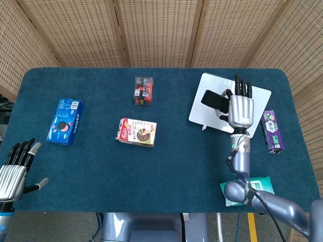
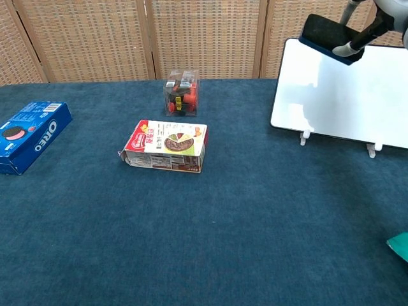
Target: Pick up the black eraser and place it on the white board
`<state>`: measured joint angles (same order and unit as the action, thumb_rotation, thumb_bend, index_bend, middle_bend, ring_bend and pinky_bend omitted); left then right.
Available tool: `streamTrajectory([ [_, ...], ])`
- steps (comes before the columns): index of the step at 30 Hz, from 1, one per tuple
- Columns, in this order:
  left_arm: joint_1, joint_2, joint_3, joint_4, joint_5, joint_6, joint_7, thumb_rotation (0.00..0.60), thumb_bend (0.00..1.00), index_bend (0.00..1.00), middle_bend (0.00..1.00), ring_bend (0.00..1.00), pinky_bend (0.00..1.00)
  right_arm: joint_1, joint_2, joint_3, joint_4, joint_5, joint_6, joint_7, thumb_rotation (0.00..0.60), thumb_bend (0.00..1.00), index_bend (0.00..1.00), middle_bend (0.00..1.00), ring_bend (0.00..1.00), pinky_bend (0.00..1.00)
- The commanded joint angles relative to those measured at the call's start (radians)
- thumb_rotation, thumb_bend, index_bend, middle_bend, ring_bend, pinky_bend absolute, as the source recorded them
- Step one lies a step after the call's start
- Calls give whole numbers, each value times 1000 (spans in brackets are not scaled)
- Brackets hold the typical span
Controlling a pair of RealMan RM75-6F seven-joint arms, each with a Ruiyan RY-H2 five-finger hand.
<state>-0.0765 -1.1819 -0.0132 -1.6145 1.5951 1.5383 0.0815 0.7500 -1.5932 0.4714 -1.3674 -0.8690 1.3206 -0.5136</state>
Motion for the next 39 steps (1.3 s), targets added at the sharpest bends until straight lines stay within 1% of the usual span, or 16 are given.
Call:
streamTrajectory([
  [1,-1,-4,-2,4,-1,1,-5,600,0,0,0,0,0,23,-33,20,84,7,-20,40,600,260,558,31,0,0],
  [5,-3,-6,-4,9,-9,-6,-9,600,0,0,0,0,0,40,-73,19,194,2,-44,81,600,260,558,31,0,0],
  [9,-5,-8,-4,9,-18,-15,-7,600,0,0,0,0,0,47,-106,15,281,1,-72,120,600,260,558,31,0,0],
  [16,-6,-10,1,8,-22,-23,-3,600,0,0,0,0,0,46,-148,9,401,9,-116,163,600,260,560,31,0,0],
  [39,-14,-10,4,4,-29,-40,-1,600,0,0,0,0,0,55,-209,24,576,7,-177,203,600,260,560,31,0,0],
])
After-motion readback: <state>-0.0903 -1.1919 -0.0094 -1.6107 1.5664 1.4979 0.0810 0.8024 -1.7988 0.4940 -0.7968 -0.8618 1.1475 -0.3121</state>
